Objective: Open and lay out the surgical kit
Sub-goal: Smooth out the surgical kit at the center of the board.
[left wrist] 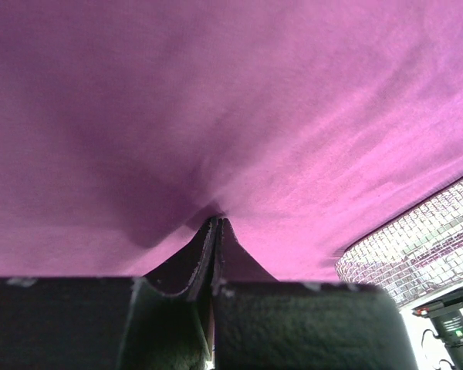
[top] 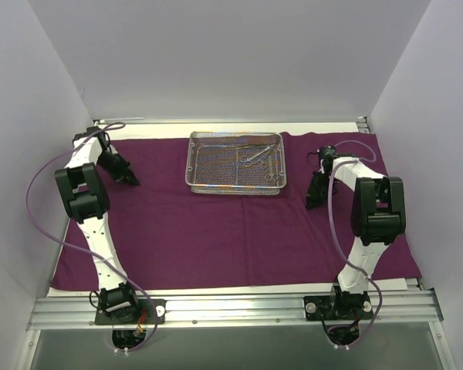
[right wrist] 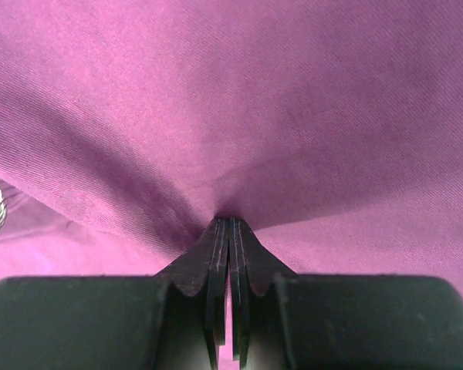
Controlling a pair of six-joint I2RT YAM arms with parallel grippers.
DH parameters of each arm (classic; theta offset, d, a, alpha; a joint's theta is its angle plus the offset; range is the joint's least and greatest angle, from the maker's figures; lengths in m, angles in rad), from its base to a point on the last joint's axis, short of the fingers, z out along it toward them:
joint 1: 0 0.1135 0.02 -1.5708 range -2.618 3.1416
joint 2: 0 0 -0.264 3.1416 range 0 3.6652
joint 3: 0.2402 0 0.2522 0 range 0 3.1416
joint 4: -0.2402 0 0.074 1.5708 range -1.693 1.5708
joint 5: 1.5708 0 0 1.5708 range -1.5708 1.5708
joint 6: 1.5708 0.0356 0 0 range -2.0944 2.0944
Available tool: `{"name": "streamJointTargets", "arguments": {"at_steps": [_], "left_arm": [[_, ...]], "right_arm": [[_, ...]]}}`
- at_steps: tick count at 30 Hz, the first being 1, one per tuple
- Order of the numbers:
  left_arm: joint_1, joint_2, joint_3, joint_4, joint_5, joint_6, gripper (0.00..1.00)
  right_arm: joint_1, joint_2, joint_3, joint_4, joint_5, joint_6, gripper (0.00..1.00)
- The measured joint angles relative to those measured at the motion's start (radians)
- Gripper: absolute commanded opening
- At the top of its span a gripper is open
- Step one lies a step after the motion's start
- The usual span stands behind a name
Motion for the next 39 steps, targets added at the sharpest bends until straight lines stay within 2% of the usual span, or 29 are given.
{"name": "streamJointTargets", "arguments": {"at_steps": [8,13,25,34,37,39], "left_arm": [[0.032,0.002,-0.002,0.001,0.009,0.003,0.02],[0.045,-0.025,-0.061,0.035,0.03,0.002,0.02],[0.062,-0.039,-0.093,0.048,0.056,0.0,0.02],[0.064,-0.039,-0.093,0.047,0.058,0.0,0.02],[0.071,-0.039,-0.093,0.045,0.058,0.001,0.02],[0.076,-0.039,-0.093,0.043,0.058,0.001,0.02]], "right_arm": [[0.016,0.025,0.033,-0.039,-0.005,0.001,0.0],[0.013,0.014,0.017,-0.02,-0.006,0.0,0.0],[-0.062,0.039,0.047,-0.061,-0.05,-0.016,0.0],[-0.072,0.059,0.094,-0.107,0.036,-0.061,0.02],[-0.072,0.09,0.147,-0.14,0.083,-0.089,0.0],[-0.081,0.107,0.194,-0.161,0.121,-0.114,0.03]]}}
